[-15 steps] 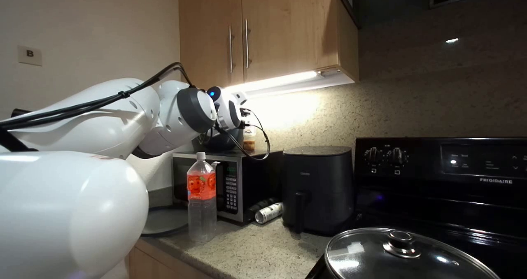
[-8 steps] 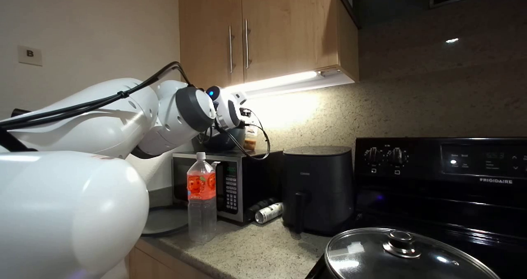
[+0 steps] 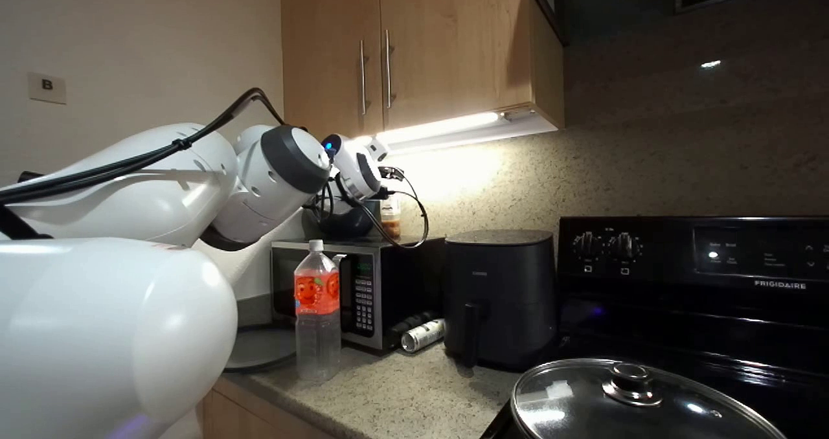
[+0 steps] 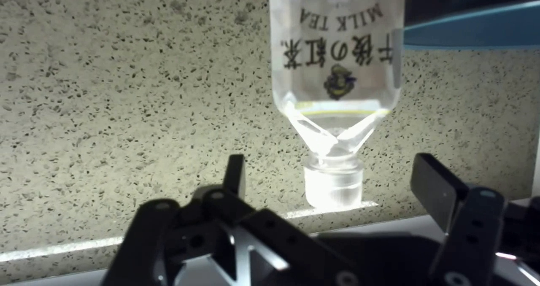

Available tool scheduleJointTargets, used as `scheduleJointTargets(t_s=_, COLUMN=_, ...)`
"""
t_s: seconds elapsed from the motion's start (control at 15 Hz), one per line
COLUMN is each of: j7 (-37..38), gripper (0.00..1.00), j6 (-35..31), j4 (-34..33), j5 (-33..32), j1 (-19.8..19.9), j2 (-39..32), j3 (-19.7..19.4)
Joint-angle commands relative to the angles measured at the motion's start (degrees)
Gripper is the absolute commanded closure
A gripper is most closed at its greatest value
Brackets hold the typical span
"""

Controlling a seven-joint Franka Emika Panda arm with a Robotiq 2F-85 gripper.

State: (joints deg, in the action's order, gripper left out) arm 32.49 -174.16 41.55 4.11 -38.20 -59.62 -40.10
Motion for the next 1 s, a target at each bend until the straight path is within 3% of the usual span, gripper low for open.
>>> scheduleJointTargets(t_s=0.0, j7=2.0, gripper=0.00, j6=1.2, j4=4.4, j5=-0.2, j1=-2.9, j2=2.2, j3=-3.2)
scheduleJointTargets(t_s=0.2, j7=1.8, gripper=0.00, j6=1.0, j4=4.7, j5=-0.1, j1=-3.6, j2=2.0, j3=-4.2)
scheduleJointTargets(t_s=0.47, j7=4.1, gripper=0.00, j6=-3.4, j4=-1.1, j5=1.3, j1=-0.7, j2=-2.8, j3=-4.2)
scheduleJointTargets(t_s=0.93, j7=17.5, gripper=0.00, j6=-4.7, j4=-9.2, j5=2.9, j1=2.2, j2=-10.3, j3=-10.2)
